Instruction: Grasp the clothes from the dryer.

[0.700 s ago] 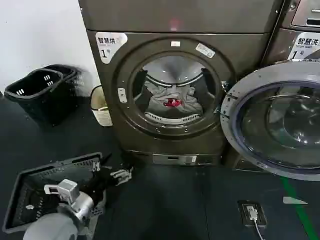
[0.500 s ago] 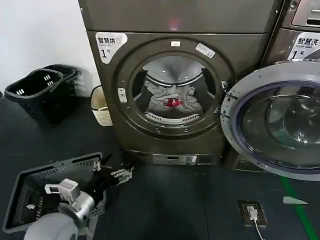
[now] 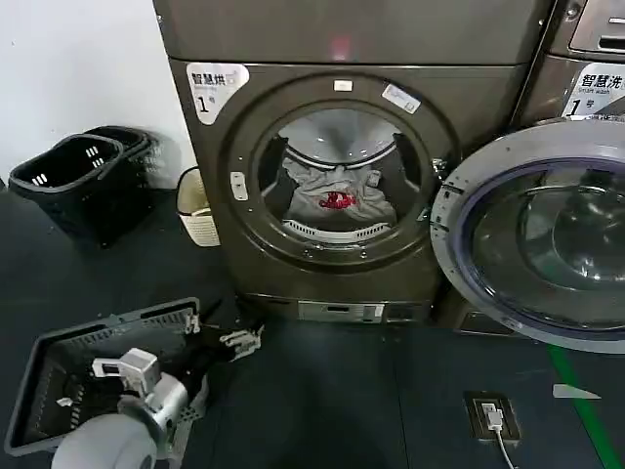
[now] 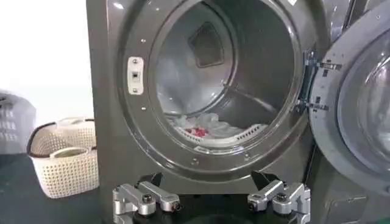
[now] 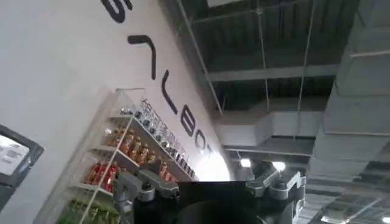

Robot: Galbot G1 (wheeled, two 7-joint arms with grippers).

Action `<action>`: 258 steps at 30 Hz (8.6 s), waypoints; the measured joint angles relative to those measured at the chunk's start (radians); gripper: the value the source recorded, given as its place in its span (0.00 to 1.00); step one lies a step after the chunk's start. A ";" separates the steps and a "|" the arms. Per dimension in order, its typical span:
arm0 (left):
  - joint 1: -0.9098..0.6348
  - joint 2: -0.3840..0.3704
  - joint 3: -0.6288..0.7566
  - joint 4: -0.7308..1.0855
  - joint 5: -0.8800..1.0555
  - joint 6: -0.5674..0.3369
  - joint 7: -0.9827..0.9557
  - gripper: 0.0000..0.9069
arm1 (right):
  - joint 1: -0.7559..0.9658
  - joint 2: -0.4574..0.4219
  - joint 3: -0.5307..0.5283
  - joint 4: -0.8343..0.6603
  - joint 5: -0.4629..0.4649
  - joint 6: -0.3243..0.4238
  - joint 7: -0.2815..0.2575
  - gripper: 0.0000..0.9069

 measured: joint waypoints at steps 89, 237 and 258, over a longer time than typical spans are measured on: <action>0.015 -0.017 0.009 0.015 0.114 -0.020 0.025 1.00 | 0.024 -0.003 -0.011 -0.044 -0.037 0.108 -0.025 1.00; -0.028 -0.021 0.056 0.081 0.201 -0.156 0.031 1.00 | 0.049 0.026 -0.046 -0.037 -0.025 0.147 -0.039 1.00; -0.045 -0.016 0.062 0.086 0.243 -0.148 0.028 1.00 | 0.040 0.019 -0.025 -0.025 -0.047 0.139 -0.030 1.00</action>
